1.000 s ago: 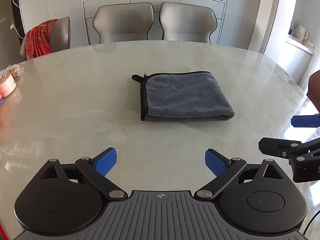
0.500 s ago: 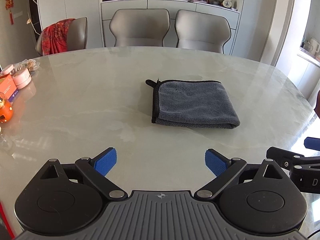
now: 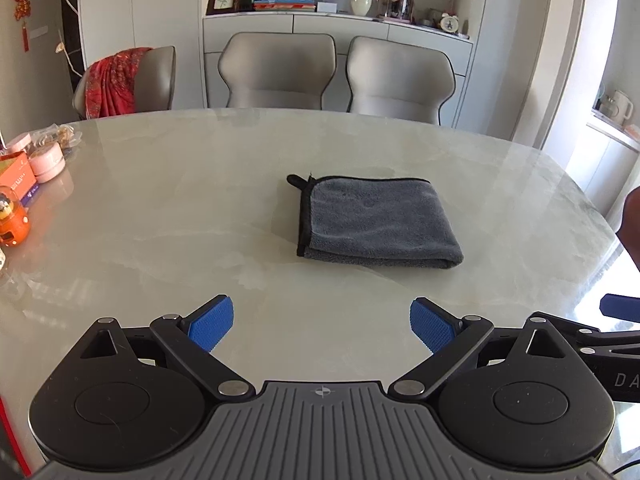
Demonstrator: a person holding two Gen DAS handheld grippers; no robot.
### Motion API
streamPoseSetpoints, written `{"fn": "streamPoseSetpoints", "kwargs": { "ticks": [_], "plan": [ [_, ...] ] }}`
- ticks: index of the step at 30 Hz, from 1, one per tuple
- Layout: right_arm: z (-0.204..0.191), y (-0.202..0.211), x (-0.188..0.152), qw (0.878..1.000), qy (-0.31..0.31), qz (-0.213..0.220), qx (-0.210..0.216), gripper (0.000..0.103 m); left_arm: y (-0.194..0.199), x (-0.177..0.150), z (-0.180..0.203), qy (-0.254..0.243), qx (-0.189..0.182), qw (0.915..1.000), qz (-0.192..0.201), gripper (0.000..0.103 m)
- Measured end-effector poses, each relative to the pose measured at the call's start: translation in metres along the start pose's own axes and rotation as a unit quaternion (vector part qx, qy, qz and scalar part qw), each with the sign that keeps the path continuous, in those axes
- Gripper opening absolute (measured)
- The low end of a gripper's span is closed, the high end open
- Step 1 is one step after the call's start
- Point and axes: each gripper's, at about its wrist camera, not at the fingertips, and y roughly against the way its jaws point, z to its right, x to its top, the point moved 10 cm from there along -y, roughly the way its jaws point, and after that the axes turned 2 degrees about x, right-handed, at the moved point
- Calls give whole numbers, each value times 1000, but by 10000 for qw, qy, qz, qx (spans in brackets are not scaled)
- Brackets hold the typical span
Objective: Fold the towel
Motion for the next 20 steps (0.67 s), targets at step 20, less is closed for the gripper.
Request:
{"fn": "streamPoseSetpoints", "kwargs": {
  "ticks": [20],
  "plan": [
    [4,-8,-8,9998,-23,-175,-43,102,-5,-5,2,-216,120,9997,-21,98]
  ]
}}
